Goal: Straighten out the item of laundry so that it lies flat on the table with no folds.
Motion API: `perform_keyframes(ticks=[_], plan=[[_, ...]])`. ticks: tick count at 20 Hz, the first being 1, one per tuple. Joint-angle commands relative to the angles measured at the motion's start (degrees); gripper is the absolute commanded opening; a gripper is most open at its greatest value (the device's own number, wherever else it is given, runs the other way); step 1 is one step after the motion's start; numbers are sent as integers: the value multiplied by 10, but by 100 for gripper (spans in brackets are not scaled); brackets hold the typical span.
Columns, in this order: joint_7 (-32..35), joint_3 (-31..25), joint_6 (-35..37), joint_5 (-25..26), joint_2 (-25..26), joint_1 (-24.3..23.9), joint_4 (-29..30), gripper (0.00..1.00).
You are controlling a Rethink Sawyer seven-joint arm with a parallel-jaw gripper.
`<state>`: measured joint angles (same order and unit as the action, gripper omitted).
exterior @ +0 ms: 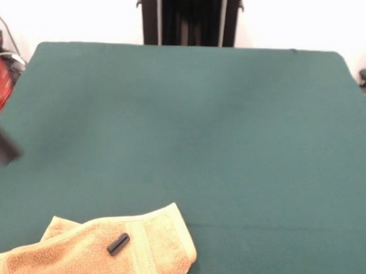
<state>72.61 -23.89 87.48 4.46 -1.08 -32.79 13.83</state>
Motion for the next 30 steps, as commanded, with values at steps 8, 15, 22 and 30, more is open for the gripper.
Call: perform_keyframes(ticks=[8, 15, 22, 30], plan=[[82, 33, -469, 24, 26, 54, 199, 0], [184, 97, -304, 17, 41, 88, 121, 0], [28, 46, -277, -19, 45, 44, 150, 0], [-17, 72, -229, 2, 27, 40, 186, 0]])
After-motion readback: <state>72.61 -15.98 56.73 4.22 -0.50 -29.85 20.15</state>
